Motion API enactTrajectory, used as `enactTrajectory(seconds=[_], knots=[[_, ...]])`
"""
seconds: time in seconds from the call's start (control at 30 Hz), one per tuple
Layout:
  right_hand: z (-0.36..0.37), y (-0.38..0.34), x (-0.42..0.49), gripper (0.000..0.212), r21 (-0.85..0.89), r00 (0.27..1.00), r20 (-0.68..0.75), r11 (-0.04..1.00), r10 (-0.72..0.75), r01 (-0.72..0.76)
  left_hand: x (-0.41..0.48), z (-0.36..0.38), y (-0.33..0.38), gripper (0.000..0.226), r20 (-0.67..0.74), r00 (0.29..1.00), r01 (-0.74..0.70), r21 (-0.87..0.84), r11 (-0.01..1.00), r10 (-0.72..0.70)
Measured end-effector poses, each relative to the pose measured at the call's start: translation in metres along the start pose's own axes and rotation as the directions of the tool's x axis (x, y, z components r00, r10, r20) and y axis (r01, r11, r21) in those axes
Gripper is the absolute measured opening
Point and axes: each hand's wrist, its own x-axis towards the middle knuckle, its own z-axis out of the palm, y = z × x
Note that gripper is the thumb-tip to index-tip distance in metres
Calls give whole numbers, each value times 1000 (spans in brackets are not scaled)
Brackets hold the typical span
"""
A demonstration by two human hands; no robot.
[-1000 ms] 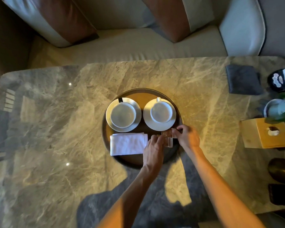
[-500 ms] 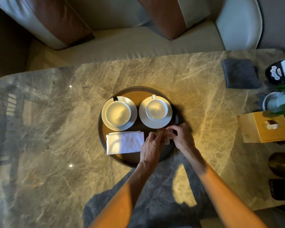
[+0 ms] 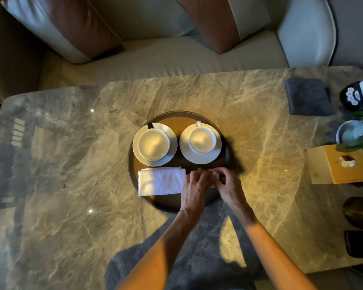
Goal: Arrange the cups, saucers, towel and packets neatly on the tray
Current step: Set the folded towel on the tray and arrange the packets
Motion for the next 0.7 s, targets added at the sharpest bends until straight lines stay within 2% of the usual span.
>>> enactTrajectory(seconds=[0.1,0.23,0.4,0.5,0.57,0.7], knots=[[0,-2,-4,15,73,1000,-17,997,24,-22,3,1,3,38,27,1000,11,-79,997,-9],[1,-6,-3,19,32,1000,-10,999,0,0,4,2,3,36,24,998,61,-180,982,-57],[1,-5,-4,28,-60,1000,2,998,-32,32,0,0,6,47,44,995,91,-163,982,-85],[-1,-4,-4,27,-58,999,-16,998,-33,32,0,-5,12,36,28,995,94,-93,991,-91],[-4,-5,-3,24,-39,996,-92,999,4,-8,2,-9,15,23,-30,996,88,-27,996,-89],[-11,-13,15,20,75,960,-208,982,186,-174,20,-27,12,31,-147,927,318,-180,931,-345]])
